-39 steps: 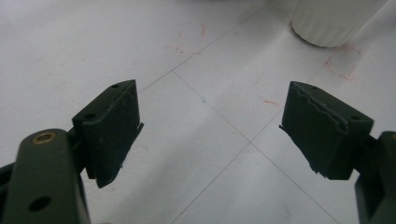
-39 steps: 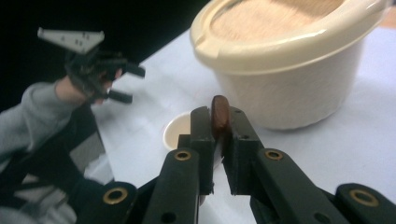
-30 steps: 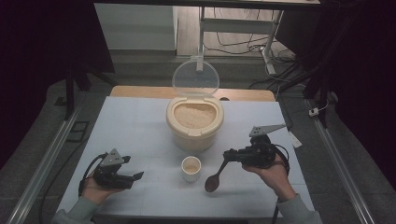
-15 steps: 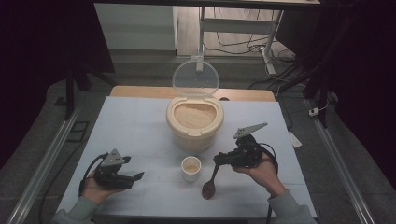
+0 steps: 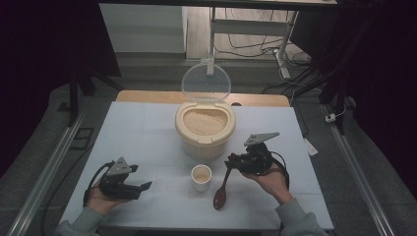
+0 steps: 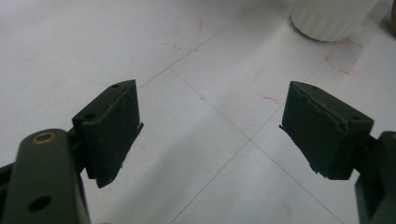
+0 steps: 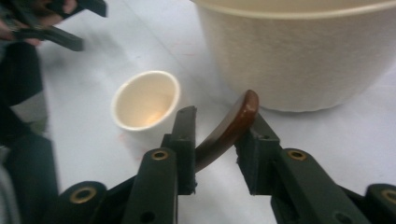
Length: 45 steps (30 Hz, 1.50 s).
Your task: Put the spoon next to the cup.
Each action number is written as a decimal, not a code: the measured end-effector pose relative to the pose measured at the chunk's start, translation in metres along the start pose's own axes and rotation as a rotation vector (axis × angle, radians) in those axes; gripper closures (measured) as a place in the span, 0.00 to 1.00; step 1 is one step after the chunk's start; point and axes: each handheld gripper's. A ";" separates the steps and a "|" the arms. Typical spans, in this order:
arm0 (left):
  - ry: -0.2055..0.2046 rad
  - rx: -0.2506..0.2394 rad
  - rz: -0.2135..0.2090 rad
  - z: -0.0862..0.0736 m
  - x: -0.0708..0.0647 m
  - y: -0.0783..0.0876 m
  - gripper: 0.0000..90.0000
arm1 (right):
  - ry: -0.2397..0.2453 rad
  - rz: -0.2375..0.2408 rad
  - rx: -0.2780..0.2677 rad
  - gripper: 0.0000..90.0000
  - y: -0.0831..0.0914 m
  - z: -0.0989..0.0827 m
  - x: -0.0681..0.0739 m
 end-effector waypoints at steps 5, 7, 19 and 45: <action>0.000 0.001 0.000 0.000 0.000 0.000 0.21 | 0.004 -0.026 -0.027 0.72 -0.011 -0.005 -0.006; 0.000 0.001 0.000 0.000 0.000 0.000 0.21 | 0.000 -0.038 -0.025 0.71 -0.016 -0.006 -0.008; -0.002 0.005 -0.001 0.000 0.000 -0.001 0.21 | -0.054 -0.077 0.000 0.64 -0.041 -0.016 -0.025; -0.010 0.021 -0.007 -0.001 -0.001 -0.002 0.21 | -0.024 -0.245 0.145 0.46 -0.073 -0.026 -0.031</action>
Point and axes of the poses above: each handheld gripper's, and its own axes: y roughly backward along the jaws, z roughly out of its top, x roughly to its left
